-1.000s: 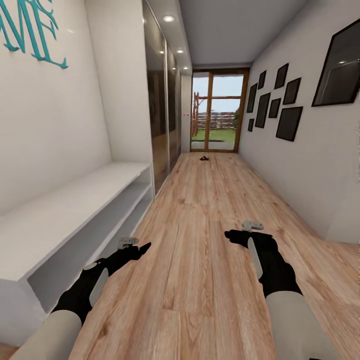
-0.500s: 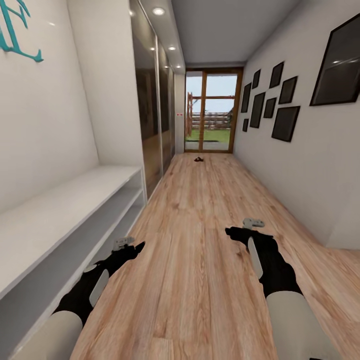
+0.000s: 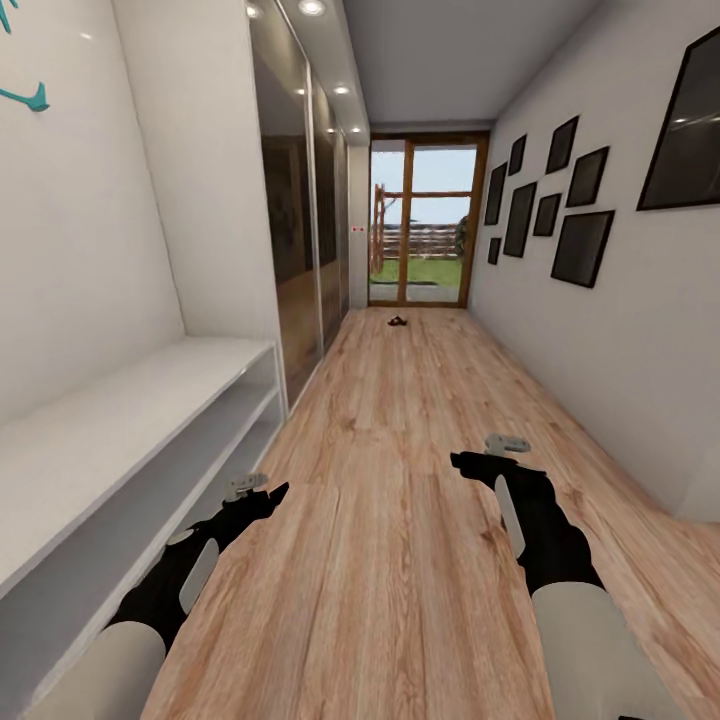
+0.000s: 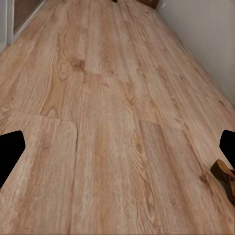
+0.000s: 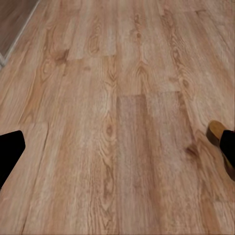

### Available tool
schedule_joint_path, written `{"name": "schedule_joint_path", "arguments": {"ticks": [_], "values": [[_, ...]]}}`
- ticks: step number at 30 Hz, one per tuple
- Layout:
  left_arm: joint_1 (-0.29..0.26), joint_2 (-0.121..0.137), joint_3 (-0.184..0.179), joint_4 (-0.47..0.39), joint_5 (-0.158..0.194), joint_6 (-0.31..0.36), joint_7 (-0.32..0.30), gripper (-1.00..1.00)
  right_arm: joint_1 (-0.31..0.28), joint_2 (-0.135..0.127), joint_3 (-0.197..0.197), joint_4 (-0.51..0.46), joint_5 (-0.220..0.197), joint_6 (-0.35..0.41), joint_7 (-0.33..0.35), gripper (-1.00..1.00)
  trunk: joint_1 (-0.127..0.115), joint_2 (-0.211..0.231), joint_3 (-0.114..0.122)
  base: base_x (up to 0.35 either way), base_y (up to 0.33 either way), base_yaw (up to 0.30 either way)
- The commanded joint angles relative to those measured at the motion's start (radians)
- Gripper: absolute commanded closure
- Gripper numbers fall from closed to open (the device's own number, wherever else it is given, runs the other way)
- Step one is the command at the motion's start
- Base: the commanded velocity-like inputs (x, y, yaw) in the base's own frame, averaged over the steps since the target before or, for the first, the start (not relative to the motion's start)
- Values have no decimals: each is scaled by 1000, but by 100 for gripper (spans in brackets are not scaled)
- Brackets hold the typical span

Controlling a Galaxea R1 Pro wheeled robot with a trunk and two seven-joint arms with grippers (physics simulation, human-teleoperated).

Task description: Pick up the two gym shoes and the two sandals from the corridor floor and place them onto the hallstand (shoe rack) in the corridor, making sure they are on the rack and not on the floor. Arrange them so the two gym shoes are next to each other and the two sandals are next to each other.

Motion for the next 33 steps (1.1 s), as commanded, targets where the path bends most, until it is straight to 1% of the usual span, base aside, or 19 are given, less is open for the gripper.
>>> {"name": "schedule_joint_path", "arguments": {"ticks": [1, 33], "values": [[0, 0, 3, -1, 11, 11, -6, -100, -1, 1, -2, -1, 5, 5, 1, -100, 0, 0, -1, 349, -1, 0], [0, 0, 3, -1, 11, 12, -7, -100, -1, 1, -2, -2, 5, 5, 1, -100, 0, 0, -1, 349, 0, 0]]}}
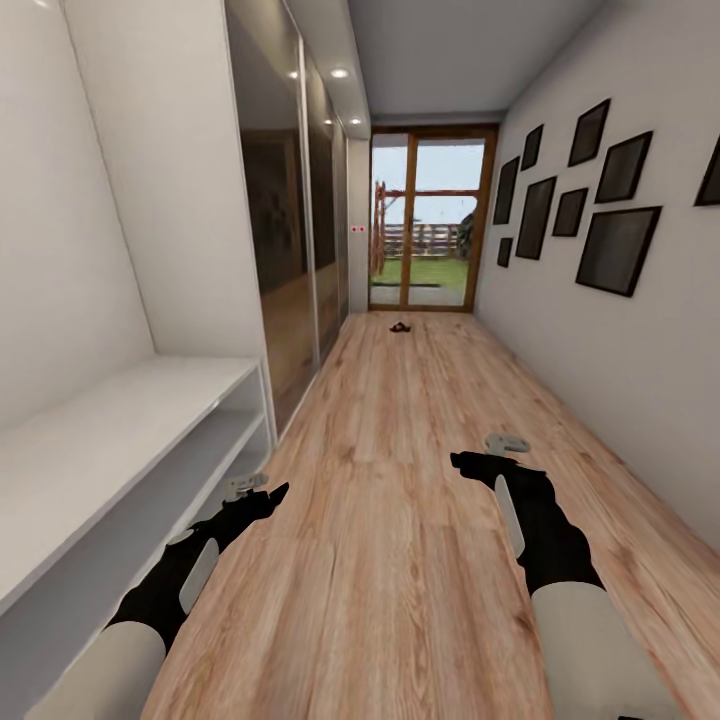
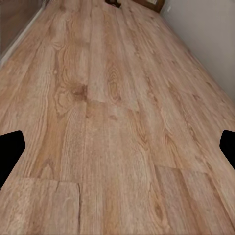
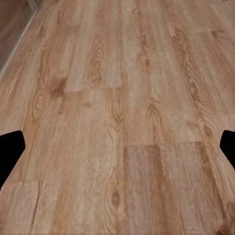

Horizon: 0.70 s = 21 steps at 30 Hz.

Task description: Pick up the two gym shoes and the two sandals from the corridor floor and place them onto the hallstand (shoe rack) in the corridor, making sure they are on the rack and not on the floor. Arrange them so the two gym shoes are next to each other and the two sandals are next to each other.

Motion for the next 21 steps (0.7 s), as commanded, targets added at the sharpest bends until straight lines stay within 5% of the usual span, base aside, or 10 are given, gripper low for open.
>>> {"name": "schedule_joint_path", "arguments": {"ticks": [1, 21], "values": [[0, 0, 3, -1, 11, 10, -6, -100, -1, 1, -2, -1, 5, 5, 1, -100, 0, 0, -1, 349, 0, 0], [0, 0, 3, -1, 11, 10, -6, -100, -1, 2, -2, -1, 4, 5, 1, -100, 0, 0, -1, 349, 0, 0]]}}
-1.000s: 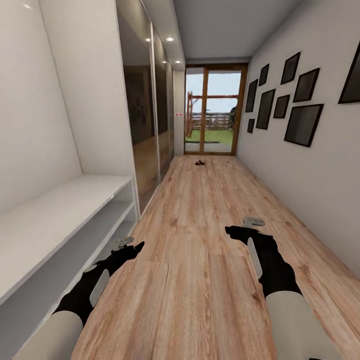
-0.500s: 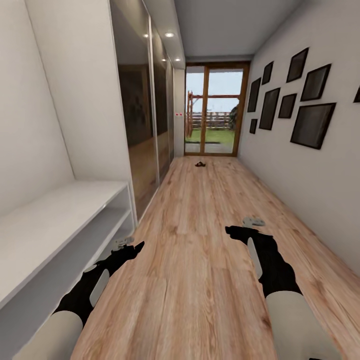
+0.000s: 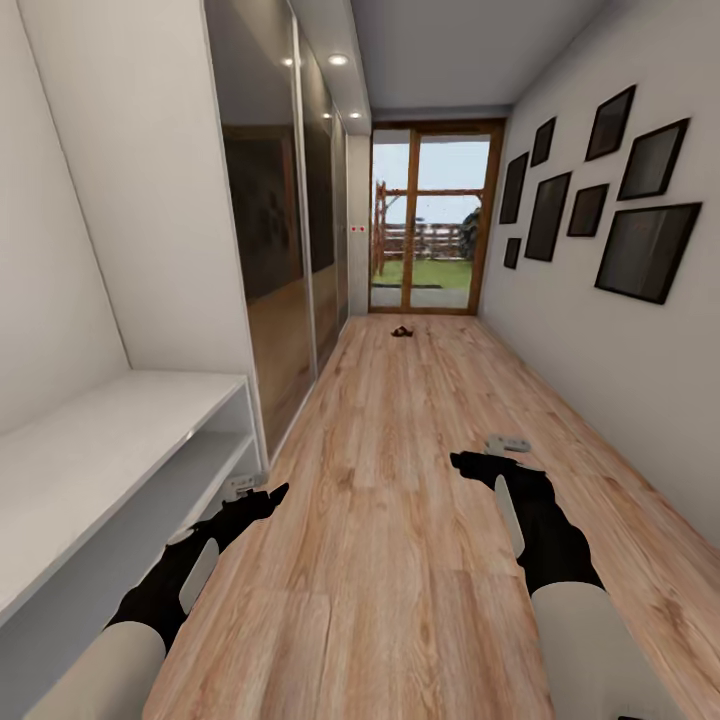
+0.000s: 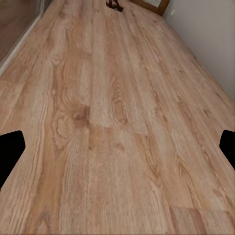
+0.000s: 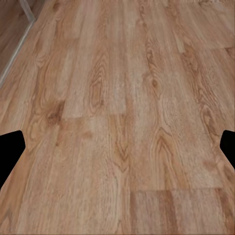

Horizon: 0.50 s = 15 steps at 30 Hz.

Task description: Pick up the two gym shoes and the two sandals from the corridor floor and place them onto the hallstand (shoe rack) in the corridor, making sure they are on the rack and not on the floor. Arrange them so the two gym shoes are next to each other and the two sandals are next to each other.

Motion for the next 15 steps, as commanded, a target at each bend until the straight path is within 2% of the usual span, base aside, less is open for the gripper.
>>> {"name": "schedule_joint_path", "arguments": {"ticks": [1, 15], "values": [[0, 0, 3, -1, 11, 10, -6, -100, -1, 1, -2, -1, 5, 5, 1, -100, 0, 0, -1, 349, 0, 0], [0, 0, 3, -1, 11, 10, -7, -100, -1, 0, -2, -1, 5, 5, 1, -100, 0, 0, -1, 349, 0, 0]]}}
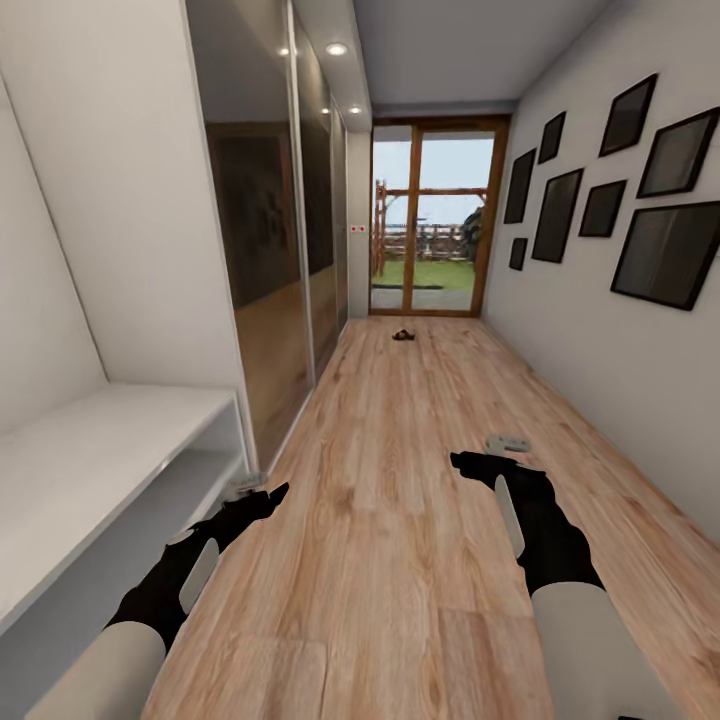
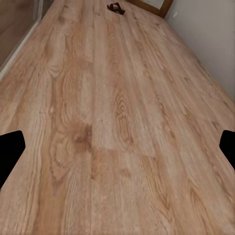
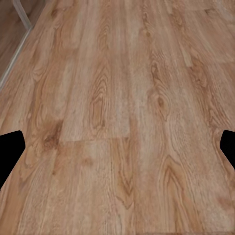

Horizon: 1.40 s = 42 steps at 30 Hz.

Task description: Pick up the two gym shoes and the two sandals from the corridor floor and place them onto the hallstand (shoe rack) in the corridor, making sure they are on the rack and not on the floor. Arrange them so the two gym shoes are next to each other and the two sandals are next to each other.

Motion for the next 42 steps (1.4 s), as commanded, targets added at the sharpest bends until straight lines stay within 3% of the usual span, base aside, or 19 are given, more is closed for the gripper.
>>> {"name": "schedule_joint_path", "arguments": {"ticks": [1, 18, 28, 42], "values": [[0, 0, 3, -1, 11, 10, -6, -100, -1, 1, -2, -1, 5, 5, 1, -100, 0, 0, -1, 349, 0, 0], [0, 0, 3, -3, 11, 10, -7, -100, -1, 1, -2, -1, 5, 5, 1, -100, 0, 0, -1, 349, 0, -1], [0, 3, 4, -8, 11, 12, -9, -100, -1, 1, -2, -1, 5, 5, 1, -100, 0, 0, -1, 349, 0, -172], [0, 3, 4, -9, 11, 12, -9, -100, -1, 0, -2, -1, 5, 5, 1, -100, 0, 0, -1, 349, 0, -18]]}}
